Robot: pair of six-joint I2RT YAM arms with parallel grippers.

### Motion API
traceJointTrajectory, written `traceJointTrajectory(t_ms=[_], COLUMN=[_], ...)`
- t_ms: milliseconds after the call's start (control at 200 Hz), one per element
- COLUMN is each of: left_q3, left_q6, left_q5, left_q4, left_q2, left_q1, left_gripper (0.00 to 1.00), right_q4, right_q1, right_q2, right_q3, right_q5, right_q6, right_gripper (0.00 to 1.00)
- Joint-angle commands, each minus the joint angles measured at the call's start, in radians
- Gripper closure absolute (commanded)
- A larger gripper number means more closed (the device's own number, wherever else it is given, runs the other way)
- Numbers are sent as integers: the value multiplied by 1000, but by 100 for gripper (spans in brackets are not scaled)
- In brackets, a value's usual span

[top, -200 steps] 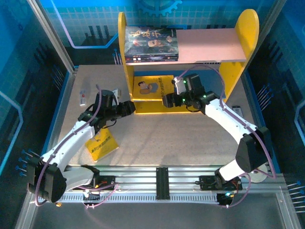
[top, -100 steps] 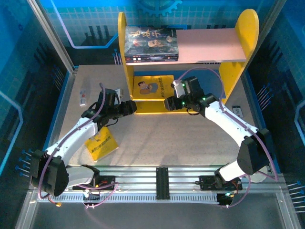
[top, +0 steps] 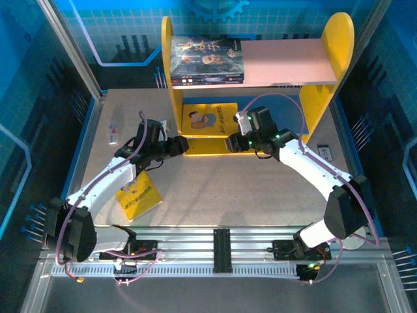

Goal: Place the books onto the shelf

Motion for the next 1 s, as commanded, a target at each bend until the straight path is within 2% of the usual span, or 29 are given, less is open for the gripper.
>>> traceJointTrajectory(t_ms=[0, 996], left_q3=[41, 67], left_q6=[23, 34], left_q5=[21, 17], left_q4=[14, 14], left_q2=[18, 53], left_q1=[9, 9], left_gripper=[44, 45], right_q4=[-11, -11], right_q1=[13, 14], right_q2=[26, 131], right_q3=[29, 124], right_q5=[22, 55], right_q6=[-19, -40], right_gripper=[38, 41])
